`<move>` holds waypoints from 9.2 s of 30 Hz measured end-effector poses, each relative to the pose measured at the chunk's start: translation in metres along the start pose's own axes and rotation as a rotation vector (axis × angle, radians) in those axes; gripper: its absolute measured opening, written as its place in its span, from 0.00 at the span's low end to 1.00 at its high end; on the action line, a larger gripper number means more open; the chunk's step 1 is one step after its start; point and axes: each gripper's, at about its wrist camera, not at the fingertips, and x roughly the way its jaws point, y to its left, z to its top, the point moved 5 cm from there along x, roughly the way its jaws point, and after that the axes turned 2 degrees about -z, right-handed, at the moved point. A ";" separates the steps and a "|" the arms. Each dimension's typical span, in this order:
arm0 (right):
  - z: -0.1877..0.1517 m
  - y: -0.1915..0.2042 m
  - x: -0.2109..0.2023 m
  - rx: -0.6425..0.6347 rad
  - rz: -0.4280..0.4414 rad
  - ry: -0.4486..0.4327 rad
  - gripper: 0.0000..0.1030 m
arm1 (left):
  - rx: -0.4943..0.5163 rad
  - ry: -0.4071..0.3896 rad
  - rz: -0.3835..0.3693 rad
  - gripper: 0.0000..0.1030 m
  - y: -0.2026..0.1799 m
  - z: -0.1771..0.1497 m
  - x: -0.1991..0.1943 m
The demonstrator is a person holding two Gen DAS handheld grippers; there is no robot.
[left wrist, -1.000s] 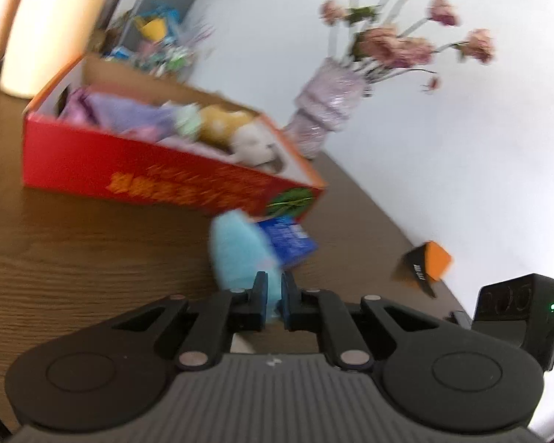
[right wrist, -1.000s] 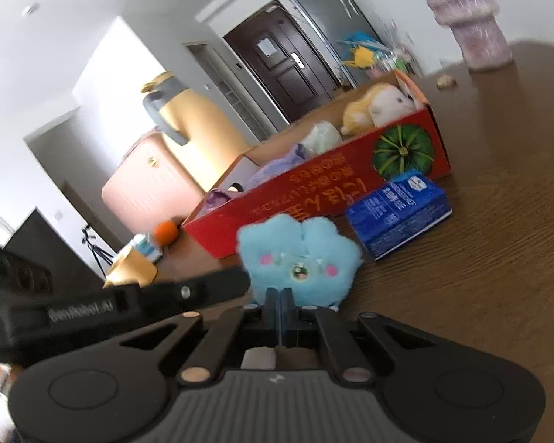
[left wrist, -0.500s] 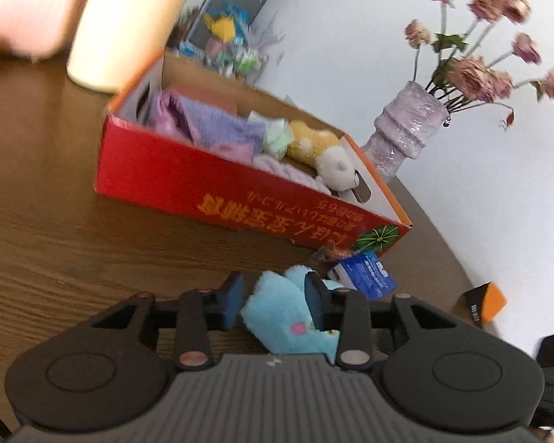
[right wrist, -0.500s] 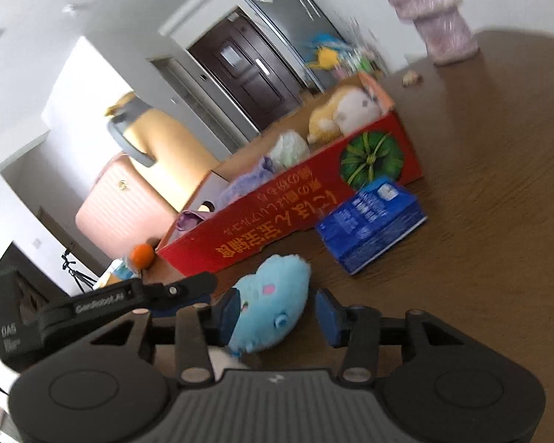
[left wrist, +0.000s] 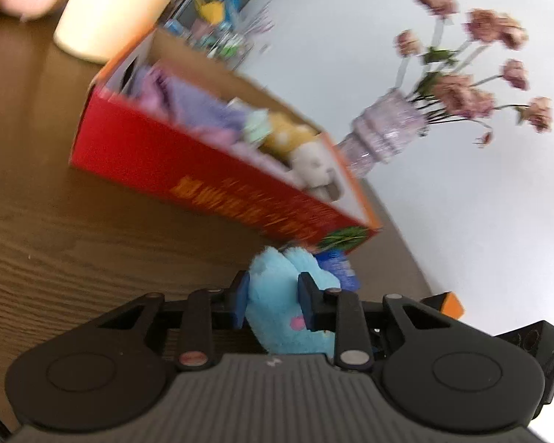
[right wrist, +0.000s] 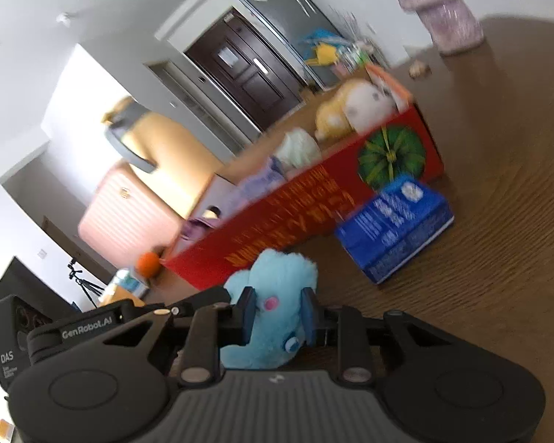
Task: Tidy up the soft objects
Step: 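Carry the light-blue plush toy into the box and open both grippers, then withdraw both grippers from the box toward the blue carton, then grasp the small blue carton with both grippers and lift it, then carry the blue carton into the box and open both grippers, then withdraw both grippers from the box toward the white foam cylinder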
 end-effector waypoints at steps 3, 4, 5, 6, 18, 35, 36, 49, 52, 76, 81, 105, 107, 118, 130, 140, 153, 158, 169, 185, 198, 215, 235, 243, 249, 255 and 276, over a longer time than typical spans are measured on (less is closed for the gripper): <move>-0.004 0.011 -0.043 -0.036 0.009 -0.042 0.24 | 0.062 -0.025 -0.028 0.27 -0.034 -0.013 -0.027; -0.007 0.013 -0.057 -0.041 0.012 -0.052 0.24 | 0.080 -0.033 -0.036 0.27 -0.044 -0.021 -0.035; -0.012 0.014 -0.072 -0.047 0.014 -0.063 0.24 | 0.101 -0.041 -0.043 0.27 -0.053 -0.029 -0.043; -0.018 0.015 -0.087 -0.056 0.011 -0.073 0.24 | 0.114 -0.044 -0.051 0.27 -0.062 -0.038 -0.050; -0.015 0.013 -0.139 -0.095 -0.041 -0.176 0.24 | 0.177 -0.044 -0.092 0.27 -0.108 -0.051 -0.057; 0.187 -0.007 0.111 -0.221 -0.254 0.049 0.24 | -0.015 0.111 0.068 0.30 -0.020 0.157 0.143; 0.189 -0.007 0.126 -0.246 -0.280 0.067 0.24 | 0.009 0.124 0.101 0.31 -0.013 0.158 0.151; 0.170 -0.006 0.200 -0.432 -0.390 0.196 0.09 | 0.193 0.054 0.220 0.30 -0.007 0.154 0.133; 0.176 0.002 0.181 -0.432 -0.379 0.180 0.15 | 0.201 0.048 0.234 0.31 -0.014 0.157 0.120; 0.147 0.110 -0.122 -0.637 -0.299 -0.258 0.84 | 0.519 -0.375 0.421 0.97 -0.136 0.075 -0.116; 0.091 0.100 -0.157 -0.613 -0.272 -0.335 0.85 | 0.576 -0.484 0.483 1.00 -0.149 0.013 -0.156; -0.116 0.014 -0.230 -0.509 -0.279 -0.198 0.84 | 0.429 -0.299 0.418 1.00 -0.112 -0.169 -0.186; -0.106 0.009 -0.218 -0.505 -0.277 -0.183 0.82 | 0.398 -0.277 0.403 0.99 -0.110 -0.161 -0.172; 0.024 -0.027 -0.092 -0.418 -0.230 -0.095 0.60 | 0.275 -0.111 0.271 0.58 -0.106 -0.046 -0.017; 0.075 -0.067 0.032 -0.362 -0.201 0.065 0.32 | 0.028 0.133 0.221 0.33 -0.051 -0.006 0.099; 0.062 -0.057 0.005 -0.332 -0.152 0.055 0.12 | 0.006 0.129 0.169 0.20 -0.057 -0.016 0.084; -0.051 -0.005 -0.147 -0.316 -0.107 -0.061 0.12 | 0.228 0.051 0.137 0.21 -0.116 -0.111 -0.053; -0.086 0.009 -0.179 -0.343 -0.130 -0.060 0.12 | 0.273 0.038 0.138 0.21 -0.127 -0.146 -0.083; -0.108 0.045 -0.208 -0.403 -0.123 -0.101 0.12 | 0.280 -0.045 0.110 0.21 -0.132 -0.165 -0.134; -0.073 0.089 -0.166 -0.501 -0.045 -0.116 0.12 | 0.286 -0.249 0.179 0.21 -0.121 -0.112 -0.151; 0.030 0.054 -0.092 -0.357 -0.040 -0.135 0.13 | 0.318 -0.173 0.124 0.20 -0.116 -0.008 -0.058; 0.169 -0.040 0.070 -0.292 -0.274 0.133 0.15 | 0.222 0.166 0.158 0.22 -0.070 0.089 0.156; 0.145 0.038 -0.104 -0.557 -0.335 -0.243 0.61 | 0.535 -0.186 0.335 0.75 -0.116 0.054 -0.054; 0.052 0.060 -0.178 -0.645 -0.305 -0.367 0.84 | 0.666 -0.362 0.376 0.90 -0.128 -0.041 -0.161; -0.030 0.059 -0.212 -0.713 -0.321 -0.372 0.86 | 0.677 -0.391 0.466 0.93 -0.106 -0.111 -0.207; -0.092 0.050 -0.231 -0.658 -0.291 -0.306 0.87 | 0.592 -0.364 0.490 0.94 -0.084 -0.149 -0.236; -0.098 0.026 -0.199 -0.613 -0.335 -0.225 0.86 | 0.558 -0.186 0.372 0.95 -0.080 -0.160 -0.164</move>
